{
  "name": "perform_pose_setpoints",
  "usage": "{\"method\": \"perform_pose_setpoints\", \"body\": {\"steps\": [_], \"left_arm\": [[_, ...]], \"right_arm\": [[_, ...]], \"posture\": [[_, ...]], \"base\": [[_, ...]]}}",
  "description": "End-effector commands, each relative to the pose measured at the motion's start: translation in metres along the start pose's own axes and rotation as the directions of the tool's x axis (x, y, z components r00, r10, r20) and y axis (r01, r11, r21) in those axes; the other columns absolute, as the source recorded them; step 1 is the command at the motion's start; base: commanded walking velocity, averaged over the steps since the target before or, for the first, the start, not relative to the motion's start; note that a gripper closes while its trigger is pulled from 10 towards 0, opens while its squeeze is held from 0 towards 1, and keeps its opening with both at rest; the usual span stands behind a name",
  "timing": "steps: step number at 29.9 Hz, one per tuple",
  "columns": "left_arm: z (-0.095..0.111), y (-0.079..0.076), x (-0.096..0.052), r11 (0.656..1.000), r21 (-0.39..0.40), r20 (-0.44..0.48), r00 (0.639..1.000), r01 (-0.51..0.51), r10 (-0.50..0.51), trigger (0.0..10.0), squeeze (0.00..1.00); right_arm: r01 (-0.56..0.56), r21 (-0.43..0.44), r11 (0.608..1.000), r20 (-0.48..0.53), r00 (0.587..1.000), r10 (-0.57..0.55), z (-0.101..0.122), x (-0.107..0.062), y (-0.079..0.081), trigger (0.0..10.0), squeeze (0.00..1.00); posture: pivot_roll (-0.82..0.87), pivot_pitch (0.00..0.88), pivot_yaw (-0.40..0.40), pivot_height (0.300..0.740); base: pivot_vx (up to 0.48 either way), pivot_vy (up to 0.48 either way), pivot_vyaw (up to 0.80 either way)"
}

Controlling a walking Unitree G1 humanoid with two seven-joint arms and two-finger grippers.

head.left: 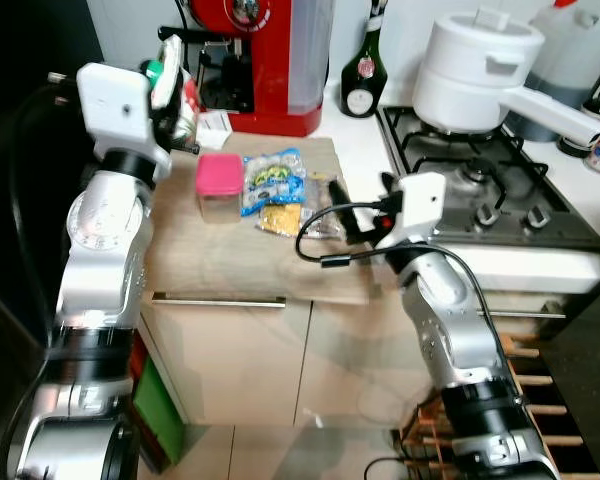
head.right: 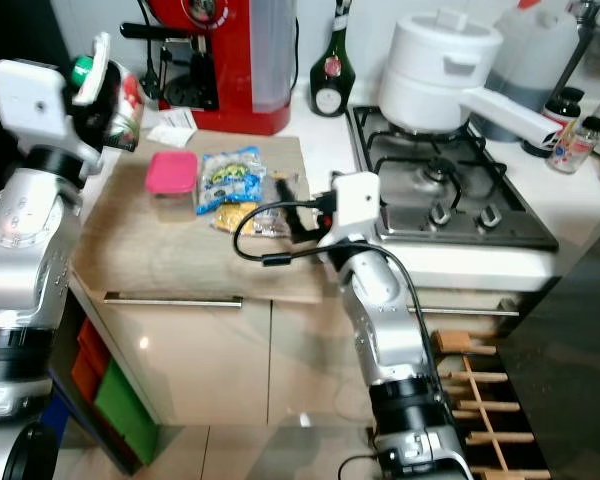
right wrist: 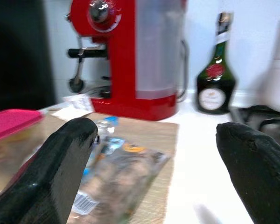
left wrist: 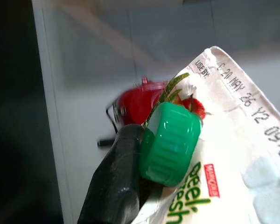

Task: Restocking fridge

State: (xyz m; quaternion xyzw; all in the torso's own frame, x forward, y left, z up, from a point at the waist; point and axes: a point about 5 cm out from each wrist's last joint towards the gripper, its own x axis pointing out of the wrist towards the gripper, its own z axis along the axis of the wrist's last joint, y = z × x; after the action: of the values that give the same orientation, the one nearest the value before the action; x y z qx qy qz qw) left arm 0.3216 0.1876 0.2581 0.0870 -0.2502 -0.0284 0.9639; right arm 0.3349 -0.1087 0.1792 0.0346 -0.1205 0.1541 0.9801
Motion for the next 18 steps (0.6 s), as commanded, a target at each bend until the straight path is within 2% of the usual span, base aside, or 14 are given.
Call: {"method": "perform_pose_setpoints", "body": {"steps": [1,4,5,7,11,18], "left_arm": [[0.003,-0.003,-0.002,1.000,-0.017,0.004,1.000,0.002,-0.002,10.0,0.00],[-0.010,-0.012,-0.020,0.999,-0.042,-0.039,0.999,0.008,-0.009,10.0,0.00],[-0.014,-0.016,-0.031,0.999,-0.034,-0.066,0.998,0.003,-0.005,10.0,0.00],[-0.017,-0.018,-0.038,0.998,-0.064,-0.084,0.996,-0.015,0.010,10.0,0.00],[-0.022,-0.024,-0.045,0.997,-0.072,-0.122,0.992,-0.023,0.014,10.0,0.00],[-0.021,-0.028,-0.042,0.996,-0.084,-0.127,0.992,-0.022,0.011,10.0,0.00]], "right_arm": [[0.021,-0.022,1.000,0.015,1.000,-0.020,0.001,-0.001,-0.002,10.0,0.00],[0.041,-0.042,0.998,0.026,0.999,-0.040,0.000,-0.002,-0.001,10.0,0.00],[0.048,-0.038,0.998,0.033,0.998,-0.047,-0.001,-0.001,0.001,10.0,0.00],[0.053,-0.041,0.998,0.043,0.998,-0.051,-0.001,-0.002,0.002,10.0,0.00],[0.076,-0.042,0.996,0.058,0.996,-0.073,0.000,-0.005,-0.001,10.0,0.00],[0.100,-0.057,0.993,0.063,0.993,-0.097,-0.002,-0.006,-0.006,10.0,0.00]], "posture": [[0.00,0.000,-0.012,0.740],[0.00,0.000,-0.016,0.740],[0.00,0.000,-0.016,0.740],[0.00,0.000,-0.016,0.740],[-0.01,0.000,-0.018,0.740],[-0.02,0.000,-0.016,0.740]], "base": [[0.000,0.000,0.00],[0.000,0.000,0.00],[0.000,0.000,0.00],[0.000,0.000,0.00],[-0.308,0.000,0.00],[-0.480,0.000,0.00]]}}
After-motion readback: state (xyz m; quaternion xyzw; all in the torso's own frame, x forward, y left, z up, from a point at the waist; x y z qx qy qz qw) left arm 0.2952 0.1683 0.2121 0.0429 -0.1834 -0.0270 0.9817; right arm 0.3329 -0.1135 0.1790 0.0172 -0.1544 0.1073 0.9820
